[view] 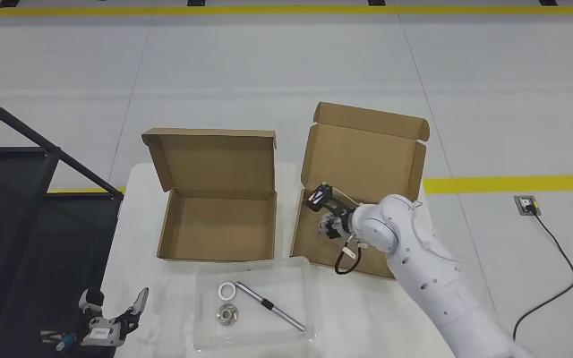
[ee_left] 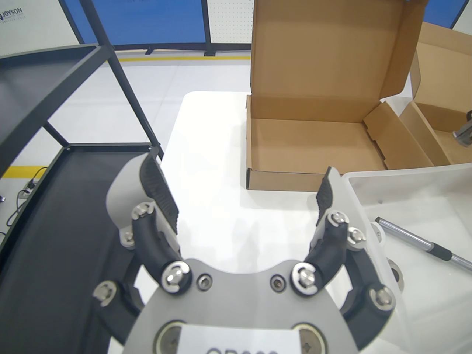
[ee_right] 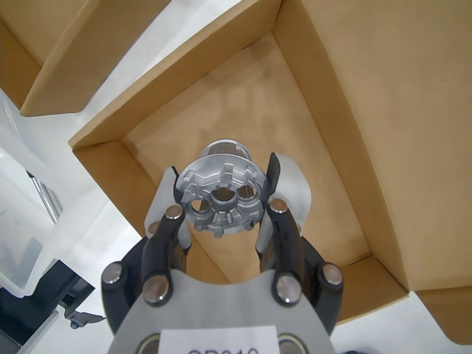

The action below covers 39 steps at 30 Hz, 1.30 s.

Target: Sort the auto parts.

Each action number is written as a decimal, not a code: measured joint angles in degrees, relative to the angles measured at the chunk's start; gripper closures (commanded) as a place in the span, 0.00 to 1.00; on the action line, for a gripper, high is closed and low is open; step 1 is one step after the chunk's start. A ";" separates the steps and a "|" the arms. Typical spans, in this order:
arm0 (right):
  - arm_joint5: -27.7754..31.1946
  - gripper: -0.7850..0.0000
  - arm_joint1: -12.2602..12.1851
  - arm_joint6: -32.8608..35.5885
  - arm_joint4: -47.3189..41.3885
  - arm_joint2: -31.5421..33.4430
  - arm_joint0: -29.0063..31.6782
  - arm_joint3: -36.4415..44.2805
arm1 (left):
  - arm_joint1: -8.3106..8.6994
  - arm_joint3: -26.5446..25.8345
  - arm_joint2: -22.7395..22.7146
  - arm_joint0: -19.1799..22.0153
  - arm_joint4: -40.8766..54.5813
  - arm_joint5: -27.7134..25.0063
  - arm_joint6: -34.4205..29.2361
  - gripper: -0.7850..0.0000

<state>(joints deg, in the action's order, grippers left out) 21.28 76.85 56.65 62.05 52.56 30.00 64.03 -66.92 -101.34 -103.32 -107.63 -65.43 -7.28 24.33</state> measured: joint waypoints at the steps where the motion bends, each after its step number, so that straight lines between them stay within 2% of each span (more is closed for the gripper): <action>1: -0.48 1.00 0.20 -0.18 0.25 -0.47 -0.38 -0.74 | 0.00 0.00 0.00 0.00 0.00 0.00 0.00 0.00; 12: -3.33 1.00 2.18 -2.94 0.62 -3.96 -3.45 -8.30 | 0.00 0.00 0.00 0.00 0.00 0.00 0.00 0.00; 17: -2.45 1.00 2.92 -3.98 0.18 -5.00 -4.54 -11.51 | 0.00 0.00 0.00 0.00 0.00 0.00 0.00 0.00; 18: -2.30 0.96 3.05 -4.14 0.11 -5.17 -4.70 -12.00 | 0.00 0.00 0.00 0.00 0.00 0.00 0.00 0.00; 21: -1.64 0.65 3.46 -4.29 -0.05 -5.79 -5.18 -13.56 | 0.00 0.00 0.00 0.00 0.00 0.00 0.00 0.00; 24: -1.28 0.42 3.83 -4.57 -0.19 -6.25 -5.59 -14.88 | 0.00 0.00 0.00 0.00 0.00 0.00 0.00 0.00; 25: -1.11 0.40 3.89 -4.85 -0.31 -6.27 -5.64 -15.17 | 0.00 0.00 0.00 0.00 0.00 0.00 0.00 0.00; 26: -0.91 0.34 3.94 -5.22 -0.36 -6.25 -5.70 -15.51 | 0.00 0.00 0.00 0.00 0.00 0.00 0.00 0.00; 27: -0.87 0.25 3.95 -5.46 -0.33 -6.20 -5.73 -15.70 | 0.00 0.00 0.00 0.00 0.00 0.00 0.00 0.00; 28: -0.87 0.03 3.96 -5.70 -0.24 -6.14 -5.73 -15.81 | 0.00 0.00 0.00 0.00 0.00 0.00 0.00 0.00; 29: -0.86 0.00 3.94 -5.92 -0.13 -6.04 -5.68 -15.86 | 0.00 0.00 0.00 0.00 0.00 0.00 0.00 0.00; 34: -0.62 0.00 3.53 -6.89 0.30 -5.00 -5.06 -14.82 | 0.00 0.00 0.00 0.00 0.00 0.00 0.00 0.00; 39: 1.02 0.00 1.92 -8.20 1.62 -2.08 -1.97 -6.61 | 0.00 0.00 0.00 0.00 0.00 0.00 0.00 0.00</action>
<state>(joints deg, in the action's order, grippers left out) 22.30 78.77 48.45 63.67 50.48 28.03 57.42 -66.92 -101.34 -103.32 -107.63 -65.43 -7.28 24.33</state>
